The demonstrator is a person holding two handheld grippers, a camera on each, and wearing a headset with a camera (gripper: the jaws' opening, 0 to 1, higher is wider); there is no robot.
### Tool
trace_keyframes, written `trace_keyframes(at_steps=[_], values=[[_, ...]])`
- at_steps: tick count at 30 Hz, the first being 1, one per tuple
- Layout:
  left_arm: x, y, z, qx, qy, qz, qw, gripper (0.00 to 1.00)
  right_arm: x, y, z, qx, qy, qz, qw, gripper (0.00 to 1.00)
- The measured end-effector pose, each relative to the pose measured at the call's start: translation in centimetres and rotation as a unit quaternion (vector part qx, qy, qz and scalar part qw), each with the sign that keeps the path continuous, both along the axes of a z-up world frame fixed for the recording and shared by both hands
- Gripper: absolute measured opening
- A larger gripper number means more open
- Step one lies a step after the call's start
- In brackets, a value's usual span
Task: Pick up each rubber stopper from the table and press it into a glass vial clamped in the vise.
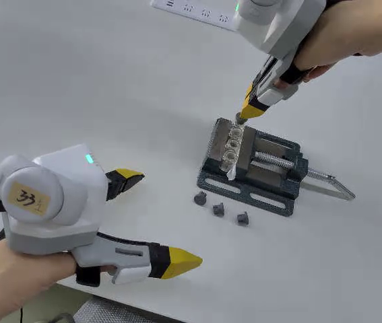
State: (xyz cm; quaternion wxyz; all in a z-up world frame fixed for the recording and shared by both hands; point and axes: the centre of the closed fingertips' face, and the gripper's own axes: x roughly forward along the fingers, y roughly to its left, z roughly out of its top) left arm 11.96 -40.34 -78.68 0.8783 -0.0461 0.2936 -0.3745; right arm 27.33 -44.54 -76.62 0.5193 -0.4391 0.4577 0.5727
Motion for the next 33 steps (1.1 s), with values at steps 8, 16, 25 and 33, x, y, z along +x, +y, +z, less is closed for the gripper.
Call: trace_keyframes(at_steps=[8, 16, 25, 33], values=[[0.7, 0.3, 0.3, 0.000, -0.003, 0.004, 1.0000, 0.91, 0.0, -0.1, -0.1, 0.002, 0.000, -0.007, 1.0000, 0.00], [0.8, 0.6, 0.4, 0.001, -0.006, 0.010, 0.9999, 0.91, 0.3, 0.2, -0.4, -0.009, -0.002, 0.002, 1.0000, 0.00], [0.4, 1.1, 0.0, 0.001, 0.002, 0.018, 0.9998, 0.91, 0.2, 0.1, -0.6, -0.010, 0.004, -0.003, 0.9999, 0.00], [0.7, 0.9, 0.1, -0.002, 0.000, 0.017, 0.9999, 0.91, 0.0, 0.0, -0.6, -0.040, -0.018, 0.020, 0.9988, 0.00]])
